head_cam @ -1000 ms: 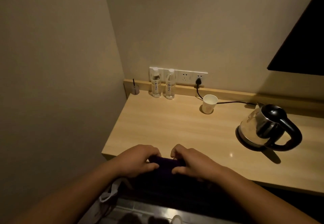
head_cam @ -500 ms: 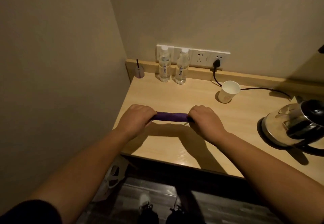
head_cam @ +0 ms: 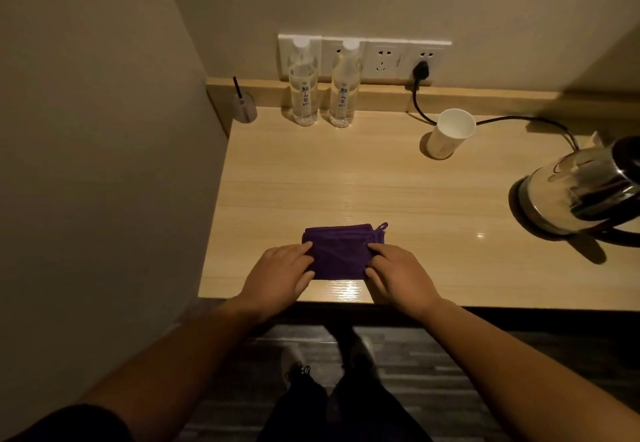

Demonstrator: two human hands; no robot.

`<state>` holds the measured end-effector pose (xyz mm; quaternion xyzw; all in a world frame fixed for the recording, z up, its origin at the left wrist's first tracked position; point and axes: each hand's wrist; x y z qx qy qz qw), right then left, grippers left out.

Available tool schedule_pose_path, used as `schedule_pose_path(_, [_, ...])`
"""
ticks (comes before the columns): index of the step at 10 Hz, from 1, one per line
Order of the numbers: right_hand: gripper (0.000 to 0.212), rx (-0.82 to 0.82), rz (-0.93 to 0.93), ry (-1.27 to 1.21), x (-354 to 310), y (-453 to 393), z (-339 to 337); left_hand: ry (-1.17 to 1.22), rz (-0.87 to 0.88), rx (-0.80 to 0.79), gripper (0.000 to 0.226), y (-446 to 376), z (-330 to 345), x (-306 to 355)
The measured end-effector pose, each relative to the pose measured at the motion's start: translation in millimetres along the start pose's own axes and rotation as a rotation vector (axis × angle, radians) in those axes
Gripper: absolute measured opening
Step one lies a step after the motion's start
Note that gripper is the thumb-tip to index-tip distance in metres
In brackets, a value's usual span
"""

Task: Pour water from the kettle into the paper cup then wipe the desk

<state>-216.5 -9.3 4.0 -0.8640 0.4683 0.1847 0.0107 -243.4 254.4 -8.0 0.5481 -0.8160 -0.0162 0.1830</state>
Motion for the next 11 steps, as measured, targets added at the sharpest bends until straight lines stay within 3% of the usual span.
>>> schedule_pose_path(2, [0.034,-0.166,0.137,0.042,2,-30,-15,0.146,-0.161,-0.016,0.027,-27,-12,11])
schedule_pose_path(4, [0.016,-0.078,0.224,-0.007,8,-52,-31,0.334,-0.306,0.100,0.022,-44,-24,7])
schedule_pose_path(5, [0.029,-0.033,0.265,0.024,5,-59,-34,0.205,-0.375,0.129,0.036,-48,-22,12])
schedule_pose_path(6, [0.054,-0.009,0.137,0.098,-3,-48,-25,0.025,-0.232,0.076,0.061,-39,-8,27])
schedule_pose_path(7, [0.075,-0.179,-0.023,0.191,-9,-26,-1,-0.108,-0.083,-0.128,0.079,-30,12,27])
schedule_pose_path(8, [0.086,-0.312,-0.017,0.254,-1,-19,14,-0.188,-0.053,-0.187,0.083,-28,17,19])
schedule_pose_path(9, [0.091,-0.326,-0.015,0.220,-5,-22,2,-0.203,-0.038,-0.230,0.084,-29,6,19])
schedule_pose_path(10, [0.086,-0.249,0.003,0.146,-9,-17,-10,-0.186,-0.050,-0.195,0.077,-27,-8,20])
schedule_pose_path(11, [0.053,-0.259,0.063,0.085,-10,-31,-41,-0.116,-0.078,-0.115,0.055,-33,-39,24])
Point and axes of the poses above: each hand's wrist, its own y-axis away from the middle knuckle, its own z-axis out of the palm, x = y × z, and after that the axes turned 5 degrees about -x, right-handed
